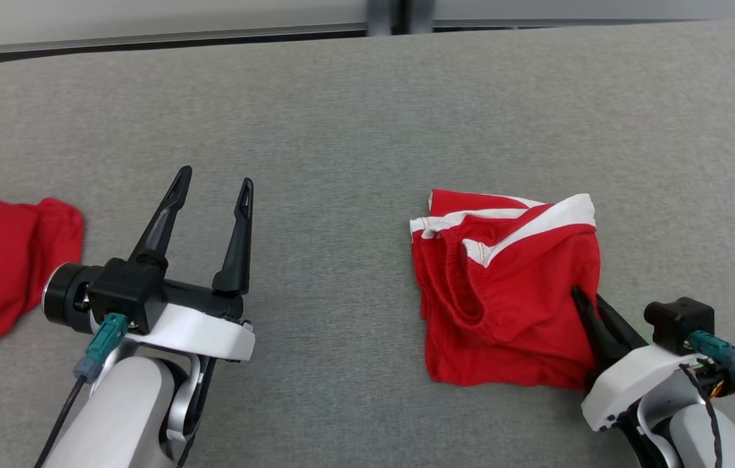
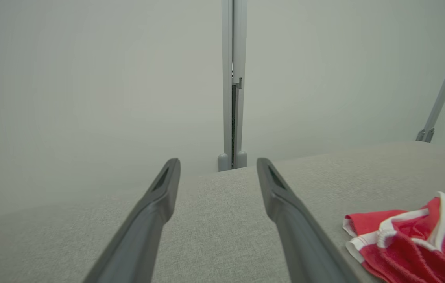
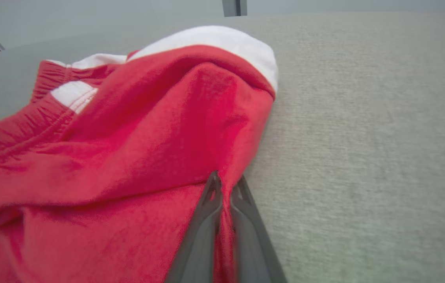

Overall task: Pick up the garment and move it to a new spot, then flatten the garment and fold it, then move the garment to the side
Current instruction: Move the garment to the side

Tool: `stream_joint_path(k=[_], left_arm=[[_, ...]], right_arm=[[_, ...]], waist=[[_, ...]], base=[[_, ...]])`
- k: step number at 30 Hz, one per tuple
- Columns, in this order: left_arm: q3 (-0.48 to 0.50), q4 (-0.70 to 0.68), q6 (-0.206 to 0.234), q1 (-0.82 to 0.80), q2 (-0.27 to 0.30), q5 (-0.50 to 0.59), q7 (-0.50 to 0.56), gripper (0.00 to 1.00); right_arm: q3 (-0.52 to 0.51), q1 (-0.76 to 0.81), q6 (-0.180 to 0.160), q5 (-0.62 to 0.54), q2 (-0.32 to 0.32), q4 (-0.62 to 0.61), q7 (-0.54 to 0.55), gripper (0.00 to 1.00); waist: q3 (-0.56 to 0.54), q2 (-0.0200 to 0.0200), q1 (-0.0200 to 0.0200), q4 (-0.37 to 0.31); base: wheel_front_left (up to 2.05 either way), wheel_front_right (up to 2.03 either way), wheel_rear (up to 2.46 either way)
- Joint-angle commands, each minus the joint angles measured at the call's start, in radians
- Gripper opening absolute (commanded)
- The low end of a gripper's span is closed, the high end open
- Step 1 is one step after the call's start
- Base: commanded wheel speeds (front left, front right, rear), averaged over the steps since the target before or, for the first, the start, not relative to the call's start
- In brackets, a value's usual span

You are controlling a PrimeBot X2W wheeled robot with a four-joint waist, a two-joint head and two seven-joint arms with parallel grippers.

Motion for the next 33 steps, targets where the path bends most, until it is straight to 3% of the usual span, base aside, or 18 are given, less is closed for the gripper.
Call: stream_joint_path(k=[1,7,11,22,26,27,28,29,30,33], left_arm=[[-0.002,-0.006,-0.001,-0.019,0.005,0.009,0.002,1.00],[-0.019,-0.054,-0.008,-0.052,0.025,0.027,0.037,1.00],[-0.028,-0.086,-0.014,-0.078,0.038,0.039,0.056,1.00],[-0.056,-0.162,-0.045,-0.206,0.051,0.077,0.081,1.00],[-0.071,-0.170,-0.058,-0.244,0.050,0.088,0.079,1.00],[-0.074,-0.169,-0.062,-0.250,0.051,0.090,0.078,1.00],[-0.076,-0.168,-0.062,-0.253,0.051,0.093,0.078,1.00],[-0.078,-0.166,-0.064,-0.254,0.052,0.093,0.078,1.00],[-0.080,-0.163,-0.065,-0.255,0.053,0.093,0.078,1.00],[-0.084,-0.155,-0.068,-0.250,0.050,0.085,0.075,1.00]], right_arm=[[-0.002,-0.011,-0.003,0.003,-0.016,0.006,-0.008,0.00],[0.039,-0.087,-0.003,0.017,-0.083,0.030,-0.022,0.00],[0.022,-0.167,-0.003,0.014,-0.135,0.073,-0.046,0.00],[-0.150,-0.411,-0.003,0.021,-0.346,0.241,-0.084,0.00],[-0.235,-0.466,-0.003,-0.003,-0.384,0.320,-0.069,0.00],[-0.245,-0.475,-0.003,-0.006,-0.379,0.335,-0.065,0.16],[-0.254,-0.487,-0.003,-0.013,-0.372,0.345,-0.065,0.45],[-0.269,-0.497,-0.003,-0.016,-0.365,0.360,-0.061,0.86],[-0.285,-0.502,-0.003,-0.020,-0.357,0.377,-0.056,1.00],[-0.319,-0.502,-0.003,-0.044,-0.334,0.414,-0.085,1.00]], waist=[[0.034,0.0000,0.0000,-0.077],[0.081,0.0000,0.0000,-0.185],[0.123,0.0000,0.0000,-0.223],[0.293,0.0000,0.0000,-0.191],[0.341,0.0000,0.0000,-0.169],[0.346,0.0000,0.0000,-0.167],[0.349,0.0000,0.0000,-0.167],[0.351,0.0000,0.0000,-0.169],[0.352,0.0000,0.0000,-0.171],[0.340,0.0000,0.0000,-0.177]], base=[[0.00,0.00,0.00],[0.00,0.00,0.00],[0.00,0.00,0.00],[0.00,0.00,0.00],[0.00,0.00,0.00],[0.00,0.00,0.00],[0.00,0.00,0.00],[0.00,0.00,0.00],[0.00,0.00,0.00],[0.00,0.00,0.00]])
